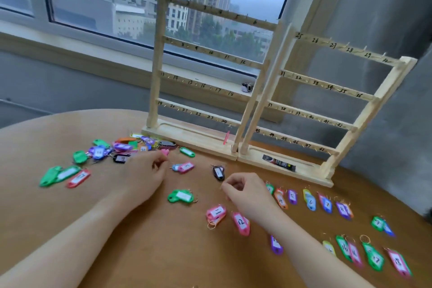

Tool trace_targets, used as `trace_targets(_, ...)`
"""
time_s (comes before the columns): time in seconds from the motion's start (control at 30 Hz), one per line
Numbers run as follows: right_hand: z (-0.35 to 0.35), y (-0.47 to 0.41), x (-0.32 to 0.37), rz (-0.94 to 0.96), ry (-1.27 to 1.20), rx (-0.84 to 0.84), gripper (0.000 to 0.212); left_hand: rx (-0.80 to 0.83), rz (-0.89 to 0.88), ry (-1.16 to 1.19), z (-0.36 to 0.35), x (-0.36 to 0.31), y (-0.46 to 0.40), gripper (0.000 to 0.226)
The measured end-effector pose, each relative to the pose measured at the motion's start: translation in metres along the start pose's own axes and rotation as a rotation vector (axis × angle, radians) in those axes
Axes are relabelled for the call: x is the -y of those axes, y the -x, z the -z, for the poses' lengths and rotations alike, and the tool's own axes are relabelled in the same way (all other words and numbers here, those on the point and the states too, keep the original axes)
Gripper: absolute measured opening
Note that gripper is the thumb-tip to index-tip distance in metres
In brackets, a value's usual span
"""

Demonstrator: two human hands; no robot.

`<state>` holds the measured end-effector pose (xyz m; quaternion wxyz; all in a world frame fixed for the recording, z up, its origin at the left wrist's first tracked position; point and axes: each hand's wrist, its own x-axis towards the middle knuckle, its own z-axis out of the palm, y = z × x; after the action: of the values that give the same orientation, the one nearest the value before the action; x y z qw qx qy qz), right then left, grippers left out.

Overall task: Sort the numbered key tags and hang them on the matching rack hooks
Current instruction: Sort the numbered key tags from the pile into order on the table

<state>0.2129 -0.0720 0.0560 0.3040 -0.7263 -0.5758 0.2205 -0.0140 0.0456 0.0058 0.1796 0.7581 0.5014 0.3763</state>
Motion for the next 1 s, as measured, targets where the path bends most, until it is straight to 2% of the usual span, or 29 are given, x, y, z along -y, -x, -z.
trace_targets(0.1,-0.019,-0.015,0.012,0.078,0.069,0.02,0.016,0.058,-0.1,-0.07,-0.003,0.004,-0.004,0.013)
trace_targets(0.2,-0.035,-0.037,0.021,0.134,0.139,0.028,0.015,0.16,-0.14,-0.143,-0.004,0.008,-0.006,0.033)
trace_targets(0.3,-0.044,-0.068,0.027,0.088,0.136,0.044,0.012,0.253,-0.092,-0.235,-0.007,0.008,-0.009,0.048)
trace_targets(0.4,-0.051,-0.092,0.033,0.003,0.161,0.095,0.016,0.302,-0.067,-0.268,-0.008,0.008,-0.011,0.043)
trace_targets(0.6,-0.064,-0.111,0.04,-0.071,0.268,0.095,0.01,0.236,-0.062,-0.282,-0.013,0.013,-0.014,0.035)
trace_targets(0.77,-0.051,-0.105,0.043,-0.027,0.252,0.083,0.009,0.184,-0.048,-0.259,-0.014,0.018,-0.017,0.028)
trace_targets(0.87,-0.036,-0.097,0.044,-0.036,0.174,0.09,0.01,0.163,-0.045,-0.195,-0.014,0.018,-0.018,0.024)
trace_targets(1.0,-0.013,-0.082,0.046,-0.111,-0.06,0.157,0.01,0.115,-0.018,0.038,-0.014,0.021,-0.017,0.017)
